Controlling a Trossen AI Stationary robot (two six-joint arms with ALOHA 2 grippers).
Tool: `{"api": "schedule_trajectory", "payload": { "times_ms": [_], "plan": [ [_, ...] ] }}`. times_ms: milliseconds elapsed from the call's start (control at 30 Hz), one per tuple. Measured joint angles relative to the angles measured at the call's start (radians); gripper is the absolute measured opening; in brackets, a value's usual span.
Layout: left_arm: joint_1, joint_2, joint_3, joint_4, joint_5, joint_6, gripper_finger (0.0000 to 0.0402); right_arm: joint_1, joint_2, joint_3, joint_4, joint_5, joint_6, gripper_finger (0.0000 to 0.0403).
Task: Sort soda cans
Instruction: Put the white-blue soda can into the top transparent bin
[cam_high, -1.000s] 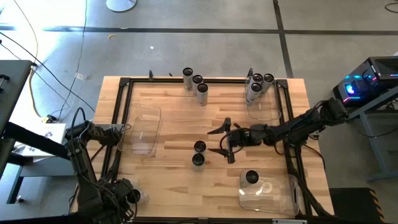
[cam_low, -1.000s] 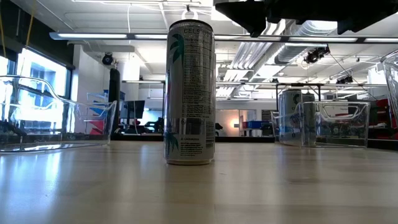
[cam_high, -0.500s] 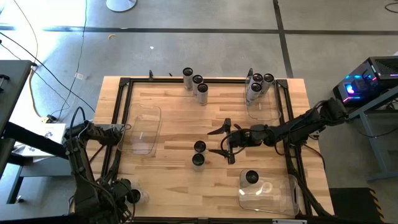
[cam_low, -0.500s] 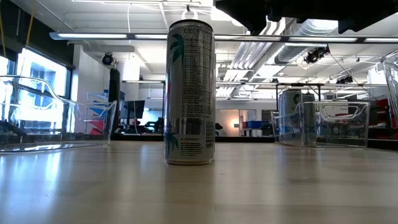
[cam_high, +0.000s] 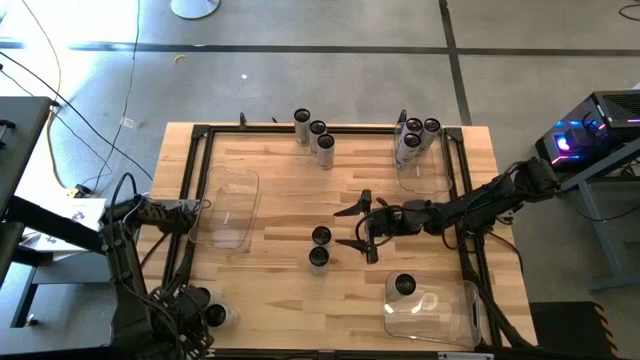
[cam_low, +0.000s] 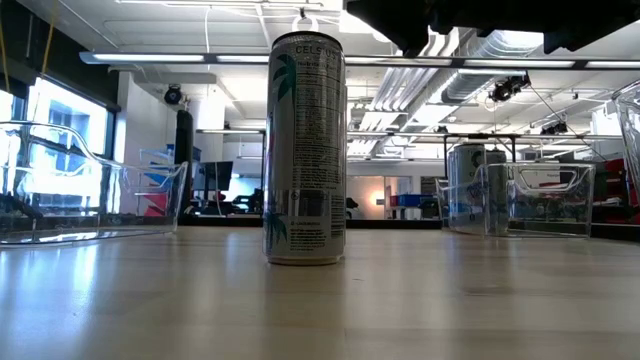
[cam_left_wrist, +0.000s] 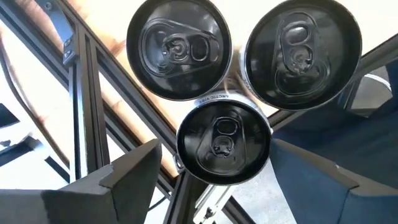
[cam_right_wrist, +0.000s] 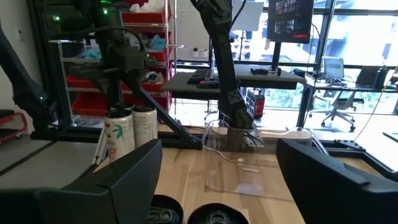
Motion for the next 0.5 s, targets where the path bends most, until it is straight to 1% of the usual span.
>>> {"api": "schedule_trajectory", "payload": {
  "times_ms": [167, 400, 500],
  "plan": [
    [0.0, 0.0, 0.0, 0.001, 0.0, -0.002, 0.0309, 0.0, 0.0, 0.0, 0.0, 0.0, 0.005, 0.0312],
    [0.0, 0.0, 0.0, 0.058, 0.0, -0.042, 0.0312, 0.0, 0.0, 0.0, 0.007, -0.001, 0.005, 0.0312],
    [-0.006, 0.0, 0.0, 0.049, -0.001, -0.063, 0.0312, 0.0, 0.0, 0.0, 0.007, -0.003, 0.004, 0.0312]
  ]
}}
